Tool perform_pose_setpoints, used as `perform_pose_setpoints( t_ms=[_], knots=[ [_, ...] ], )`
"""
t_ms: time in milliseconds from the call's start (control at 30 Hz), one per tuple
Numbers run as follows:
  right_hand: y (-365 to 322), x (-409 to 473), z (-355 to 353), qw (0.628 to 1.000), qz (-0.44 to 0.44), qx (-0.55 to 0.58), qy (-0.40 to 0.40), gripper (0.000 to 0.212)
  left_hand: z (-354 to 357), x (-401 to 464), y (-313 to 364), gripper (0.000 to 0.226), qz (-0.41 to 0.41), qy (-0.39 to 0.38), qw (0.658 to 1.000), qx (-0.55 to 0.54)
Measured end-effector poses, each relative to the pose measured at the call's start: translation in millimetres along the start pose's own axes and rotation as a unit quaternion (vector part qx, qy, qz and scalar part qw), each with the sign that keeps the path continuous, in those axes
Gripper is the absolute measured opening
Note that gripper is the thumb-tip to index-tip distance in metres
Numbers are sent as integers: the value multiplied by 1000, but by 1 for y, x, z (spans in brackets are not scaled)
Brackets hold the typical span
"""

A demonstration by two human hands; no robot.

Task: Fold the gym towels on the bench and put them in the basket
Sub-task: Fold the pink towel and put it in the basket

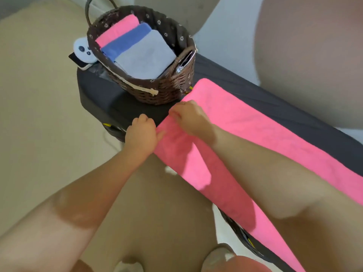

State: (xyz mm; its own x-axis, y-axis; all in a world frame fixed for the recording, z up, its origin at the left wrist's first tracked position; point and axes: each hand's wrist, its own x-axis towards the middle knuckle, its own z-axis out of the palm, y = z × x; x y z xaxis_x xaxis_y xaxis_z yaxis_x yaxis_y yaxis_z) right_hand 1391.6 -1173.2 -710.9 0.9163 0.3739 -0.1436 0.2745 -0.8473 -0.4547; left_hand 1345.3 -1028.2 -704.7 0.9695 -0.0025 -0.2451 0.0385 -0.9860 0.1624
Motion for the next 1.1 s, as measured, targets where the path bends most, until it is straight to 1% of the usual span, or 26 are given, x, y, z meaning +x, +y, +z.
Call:
perform_pose_setpoints(
  t_ms=[100,133,200,233,333,400,433,500,567,600,633,733,800,867,933,1000,1100],
  knots=[
    [-3,11,6,996,-54,-62,-28,51,1,6,-4,37,-15,-33,998,-54],
    [-3,12,5,993,-71,-91,-32,52,1,7,-5,34,-15,-44,997,-58],
    [-3,14,1,984,-103,-140,-28,46,0,6,-6,30,2,-51,997,-62],
    [-2,16,-1,980,-113,-162,-25,41,-1,5,-5,27,14,-43,996,-82],
    [1,19,-9,966,-124,-224,-28,24,-8,1,1,23,31,-32,978,-206],
    [3,17,-20,955,-121,-263,-59,21,-14,0,5,27,57,-50,967,-243],
    [5,15,-25,951,-113,-279,-74,21,-17,1,6,30,69,-54,966,-244],
    [11,9,-35,946,-70,-301,-97,24,-22,2,8,33,82,-51,969,-227],
    [18,3,-45,947,-13,-306,-102,28,-26,4,9,30,82,-51,972,-215],
    [22,0,-50,947,15,-307,-99,31,-27,5,9,25,78,-49,971,-219],
    [27,-3,-55,946,45,-306,-94,34,-28,5,9,19,74,-49,970,-226],
    [43,-14,-71,947,124,-290,-50,33,-32,4,6,17,60,-60,968,-238],
    [52,-20,-79,945,169,-279,-17,37,-36,5,6,7,71,-73,971,-217],
    [55,-23,-80,940,199,-278,3,43,-39,5,6,8,88,-79,973,-197],
    [51,-24,-78,936,211,-283,9,42,-39,4,7,12,100,-77,971,-201],
    [45,-26,-75,933,200,-298,7,35,-38,2,7,13,109,-73,969,-209],
    [42,-31,-70,920,146,-365,12,34,-35,-1,5,15,116,-66,969,-210]
  ],
)
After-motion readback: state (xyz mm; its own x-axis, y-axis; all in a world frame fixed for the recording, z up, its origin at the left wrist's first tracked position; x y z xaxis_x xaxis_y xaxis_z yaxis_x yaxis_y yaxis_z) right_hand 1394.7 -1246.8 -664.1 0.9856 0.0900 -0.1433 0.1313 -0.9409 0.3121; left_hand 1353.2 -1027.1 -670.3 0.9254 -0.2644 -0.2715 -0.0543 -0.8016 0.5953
